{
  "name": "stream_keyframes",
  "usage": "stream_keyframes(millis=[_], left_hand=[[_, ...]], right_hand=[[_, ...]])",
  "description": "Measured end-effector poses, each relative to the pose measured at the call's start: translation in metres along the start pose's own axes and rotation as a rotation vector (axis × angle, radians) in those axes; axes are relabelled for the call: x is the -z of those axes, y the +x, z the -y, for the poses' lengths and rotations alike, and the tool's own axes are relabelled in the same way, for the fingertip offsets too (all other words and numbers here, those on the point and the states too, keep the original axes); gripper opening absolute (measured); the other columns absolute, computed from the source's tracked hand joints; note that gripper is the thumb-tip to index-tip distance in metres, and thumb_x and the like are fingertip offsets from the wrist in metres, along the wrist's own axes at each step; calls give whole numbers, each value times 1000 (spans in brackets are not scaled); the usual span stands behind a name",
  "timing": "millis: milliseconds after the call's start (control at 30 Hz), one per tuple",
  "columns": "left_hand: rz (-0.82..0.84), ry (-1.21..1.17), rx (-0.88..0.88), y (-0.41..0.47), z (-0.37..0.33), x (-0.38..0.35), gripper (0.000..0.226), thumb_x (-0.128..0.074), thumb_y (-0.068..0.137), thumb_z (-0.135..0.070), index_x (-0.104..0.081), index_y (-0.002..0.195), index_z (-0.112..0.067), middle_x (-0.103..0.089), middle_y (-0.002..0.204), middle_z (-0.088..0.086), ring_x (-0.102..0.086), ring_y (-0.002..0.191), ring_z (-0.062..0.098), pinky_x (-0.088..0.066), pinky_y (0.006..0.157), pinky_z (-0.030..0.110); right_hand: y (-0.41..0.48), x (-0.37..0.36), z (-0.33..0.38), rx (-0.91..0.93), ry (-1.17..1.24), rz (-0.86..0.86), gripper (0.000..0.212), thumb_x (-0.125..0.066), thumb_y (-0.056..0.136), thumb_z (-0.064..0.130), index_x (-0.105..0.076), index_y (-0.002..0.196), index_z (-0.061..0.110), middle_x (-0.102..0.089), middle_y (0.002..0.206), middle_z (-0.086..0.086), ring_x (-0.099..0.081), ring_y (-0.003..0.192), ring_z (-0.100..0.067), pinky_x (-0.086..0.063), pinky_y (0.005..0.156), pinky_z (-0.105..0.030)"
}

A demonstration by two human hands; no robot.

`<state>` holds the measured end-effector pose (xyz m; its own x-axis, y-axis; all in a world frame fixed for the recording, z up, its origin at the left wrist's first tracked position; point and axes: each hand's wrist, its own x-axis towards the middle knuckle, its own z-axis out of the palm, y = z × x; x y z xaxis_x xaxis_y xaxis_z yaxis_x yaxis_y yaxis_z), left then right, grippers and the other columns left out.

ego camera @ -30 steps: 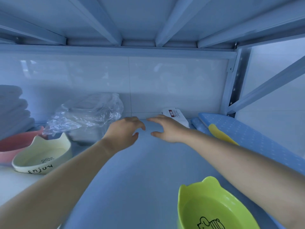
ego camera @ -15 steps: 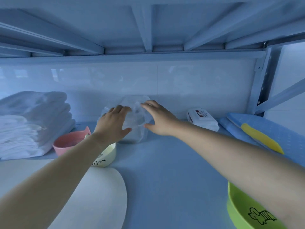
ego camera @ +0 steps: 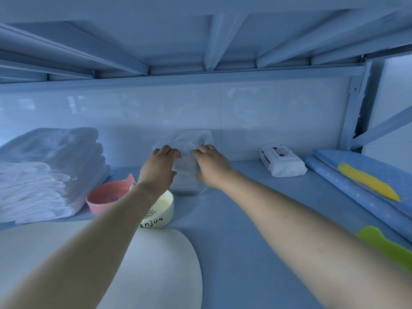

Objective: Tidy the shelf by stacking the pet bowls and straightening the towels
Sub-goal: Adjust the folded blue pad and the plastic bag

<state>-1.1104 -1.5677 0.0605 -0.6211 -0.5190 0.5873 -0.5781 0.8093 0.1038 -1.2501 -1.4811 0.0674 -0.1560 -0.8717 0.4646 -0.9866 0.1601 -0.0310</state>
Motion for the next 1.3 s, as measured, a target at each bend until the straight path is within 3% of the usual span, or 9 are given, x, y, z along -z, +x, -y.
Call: stream_keyframes(millis=[67, 167, 333, 400, 600, 833, 1033, 1300], left_hand=[[-19, -13, -13, -2, -1, -2, 42, -69, 77, -7, -52, 114, -17, -49, 116, 2, -42, 110, 26, -51, 70, 45], [-41, -19, -61, -4, -2, -4, 41, -71, 76, -11, -53, 112, -17, -48, 114, 2, -41, 109, 27, -47, 78, 43], [-53, -133, -151, -2, -12, -11, 44, -73, 76, -15, -52, 114, -16, -47, 121, 2, -41, 111, 26, -41, 84, 33], [-51, -177, -185, -2, -26, -15, 42, -71, 77, -17, -51, 114, -16, -51, 117, -1, -42, 109, 25, -37, 84, 28], [-77, -159, -284, 2, -79, -28, 42, -69, 79, -26, -50, 116, -19, -54, 112, -4, -44, 106, 23, -47, 79, 36], [-57, -238, -251, 18, -121, -48, 41, -65, 83, -22, -49, 121, -17, -53, 117, -2, -41, 113, 21, -42, 89, 30], [-35, -268, -230, 37, -145, -63, 41, -63, 85, -22, -47, 123, -16, -51, 118, -1, -39, 114, 20, -34, 92, 24], [53, -248, -189, 53, -158, -76, 49, -62, 84, -15, -39, 127, -16, -41, 124, 1, -31, 118, 21, -39, 95, 35]], right_hand=[[0, 0, 3, -27, -29, -39, 51, -68, 80, 30, -48, 121, 10, -46, 124, -3, -34, 121, -25, -45, 86, -36], [-4, 4, 3, -54, -38, -51, 49, -67, 80, 39, -49, 117, 11, -47, 120, 0, -32, 118, -24, -45, 77, -36], [-19, 20, -16, -1, -104, -2, 48, -63, 82, 41, -48, 116, 11, -45, 118, 0, -32, 117, -24, -37, 66, -33], [-29, 29, -31, 17, -128, 34, 49, -63, 82, 41, -47, 118, 11, -44, 119, 0, -33, 116, -23, -37, 67, -33], [-62, 51, -86, 46, -126, 56, 50, -62, 83, 40, -47, 120, 10, -44, 119, 0, -34, 113, -23, -41, 71, -34], [-74, 46, -133, 2, -92, -22, 42, -62, 83, 38, -48, 114, 13, -46, 114, 3, -34, 110, -20, -37, 69, -29], [-75, 42, -166, -41, -54, -49, 51, -62, 84, 38, -46, 127, 16, -46, 119, 4, -34, 115, -21, -43, 83, -33], [-70, 38, -183, -82, -44, -59, 49, -61, 84, 39, -46, 127, 19, -48, 118, 6, -34, 116, -21, -45, 87, -34]])
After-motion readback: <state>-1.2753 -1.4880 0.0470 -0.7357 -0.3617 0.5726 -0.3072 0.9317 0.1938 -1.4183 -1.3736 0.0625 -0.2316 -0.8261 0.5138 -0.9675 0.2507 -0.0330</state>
